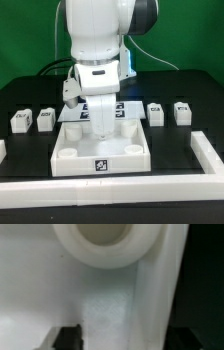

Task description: Assemble one leg

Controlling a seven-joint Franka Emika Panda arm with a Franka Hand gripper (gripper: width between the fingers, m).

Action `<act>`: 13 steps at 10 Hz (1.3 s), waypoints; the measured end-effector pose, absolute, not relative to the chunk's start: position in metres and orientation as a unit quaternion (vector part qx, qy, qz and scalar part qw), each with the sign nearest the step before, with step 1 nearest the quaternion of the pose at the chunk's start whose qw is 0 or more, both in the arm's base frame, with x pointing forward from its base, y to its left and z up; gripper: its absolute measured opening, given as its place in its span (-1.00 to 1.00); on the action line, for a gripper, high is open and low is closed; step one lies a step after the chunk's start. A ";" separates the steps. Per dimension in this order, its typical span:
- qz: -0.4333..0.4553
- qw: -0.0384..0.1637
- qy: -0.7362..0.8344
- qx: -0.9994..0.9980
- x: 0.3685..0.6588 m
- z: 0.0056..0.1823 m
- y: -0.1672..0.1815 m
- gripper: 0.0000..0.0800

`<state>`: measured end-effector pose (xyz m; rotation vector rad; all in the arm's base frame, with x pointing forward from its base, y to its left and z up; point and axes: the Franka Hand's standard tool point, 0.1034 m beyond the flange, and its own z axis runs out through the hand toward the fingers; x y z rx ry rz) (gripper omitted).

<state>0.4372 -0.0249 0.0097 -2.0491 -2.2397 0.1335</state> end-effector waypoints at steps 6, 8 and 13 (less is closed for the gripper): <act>0.040 0.047 -0.736 -0.675 0.440 0.011 -0.026 -0.82; 0.040 0.047 -0.736 -0.675 0.440 0.011 -0.026 -0.82; 0.027 0.040 -0.732 -0.679 0.464 0.011 -0.008 -0.82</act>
Offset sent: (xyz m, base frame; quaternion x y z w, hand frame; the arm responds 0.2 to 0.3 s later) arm 0.0000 0.0000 0.0000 0.0000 0.0000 0.0000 1.0000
